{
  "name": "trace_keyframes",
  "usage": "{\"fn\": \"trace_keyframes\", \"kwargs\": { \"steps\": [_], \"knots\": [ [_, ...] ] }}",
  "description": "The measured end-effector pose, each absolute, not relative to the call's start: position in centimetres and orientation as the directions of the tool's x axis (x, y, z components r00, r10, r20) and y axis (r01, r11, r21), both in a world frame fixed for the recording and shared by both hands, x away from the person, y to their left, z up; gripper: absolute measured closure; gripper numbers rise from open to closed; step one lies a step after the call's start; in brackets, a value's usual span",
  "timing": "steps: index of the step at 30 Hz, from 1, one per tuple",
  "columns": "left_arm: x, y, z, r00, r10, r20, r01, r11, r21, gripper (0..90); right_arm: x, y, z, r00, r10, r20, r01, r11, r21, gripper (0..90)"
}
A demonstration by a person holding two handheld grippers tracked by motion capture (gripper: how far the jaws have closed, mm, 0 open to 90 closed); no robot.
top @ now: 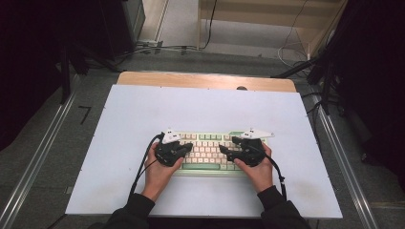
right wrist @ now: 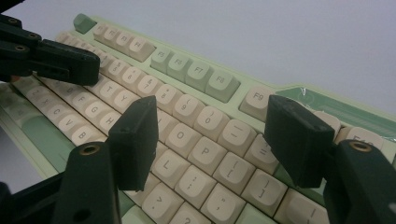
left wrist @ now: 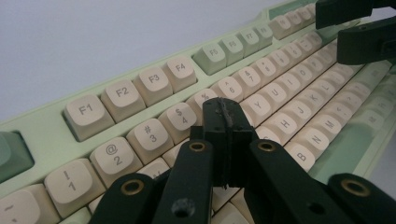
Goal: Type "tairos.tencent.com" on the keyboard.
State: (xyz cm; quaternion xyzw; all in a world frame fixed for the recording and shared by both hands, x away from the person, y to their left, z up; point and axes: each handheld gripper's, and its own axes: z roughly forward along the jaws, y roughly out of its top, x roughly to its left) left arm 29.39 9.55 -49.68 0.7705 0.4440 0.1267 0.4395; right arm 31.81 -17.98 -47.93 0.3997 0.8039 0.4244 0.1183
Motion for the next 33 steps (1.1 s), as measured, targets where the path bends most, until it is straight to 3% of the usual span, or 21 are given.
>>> {"fn": "trace_keyframes", "kwargs": {
  "steps": [6, 7, 9, 10, 11, 12, 13, 14, 18, 33],
  "knots": [
    [29.2, 9.8, -49.2, 0.585, 0.78, -0.223, 0.555, -0.185, 0.811, 86.1, 31.8, -17.9, -48.0, -0.656, 0.74, 0.148, 0.542, 0.326, 0.775, 35.1],
    [29.1, 9.9, -49.1, 0.591, 0.774, -0.226, 0.543, -0.174, 0.821, 78.5, 31.8, -17.9, -48.0, -0.657, 0.739, 0.148, 0.541, 0.325, 0.775, 35.8],
    [29.0, 10.1, -48.7, 0.595, 0.767, -0.24, 0.517, -0.138, 0.845, 73.6, 31.8, -17.9, -48.0, -0.658, 0.739, 0.148, 0.541, 0.326, 0.775, 35.9],
    [28.9, 10.2, -48.6, 0.599, 0.762, -0.248, 0.506, -0.12, 0.854, 62.8, 31.8, -18.0, -48.0, -0.657, 0.739, 0.151, 0.544, 0.325, 0.774, 36.0],
    [28.8, 10.3, -48.4, 0.598, 0.759, -0.257, 0.494, -0.097, 0.864, 62.8, 31.8, -18.0, -48.0, -0.657, 0.739, 0.151, 0.544, 0.325, 0.774, 36.0],
    [28.7, 10.3, -48.3, 0.598, 0.759, -0.257, 0.481, -0.084, 0.873, 51.9, 31.8, -18.0, -47.9, -0.657, 0.739, 0.151, 0.543, 0.324, 0.775, 36.1],
    [28.6, 10.4, -48.1, 0.595, 0.763, -0.253, 0.47, -0.075, 0.88, 51.9, 31.8, -18.0, -47.9, -0.657, 0.739, 0.151, 0.543, 0.324, 0.775, 36.1],
    [28.5, 10.4, -48.0, 0.59, 0.768, -0.249, 0.463, -0.069, 0.884, 40.6, 31.8, -18.0, -47.9, -0.658, 0.738, 0.149, 0.54, 0.324, 0.777, 36.0],
    [28.1, 10.7, -47.9, 0.56, 0.795, -0.233, 0.44, -0.047, 0.897, 33.6, 31.8, -18.1, -47.9, -0.658, 0.738, 0.148, 0.538, 0.324, 0.778, 36.0],
    [27.0, 13.5, -47.6, 0.52, 0.815, -0.253, 0.421, 0.013, 0.907, 24.4, 31.7, -18.0, -47.8, -0.669, 0.729, 0.147, 0.532, 0.331, 0.779, 42.1]
  ]
}}
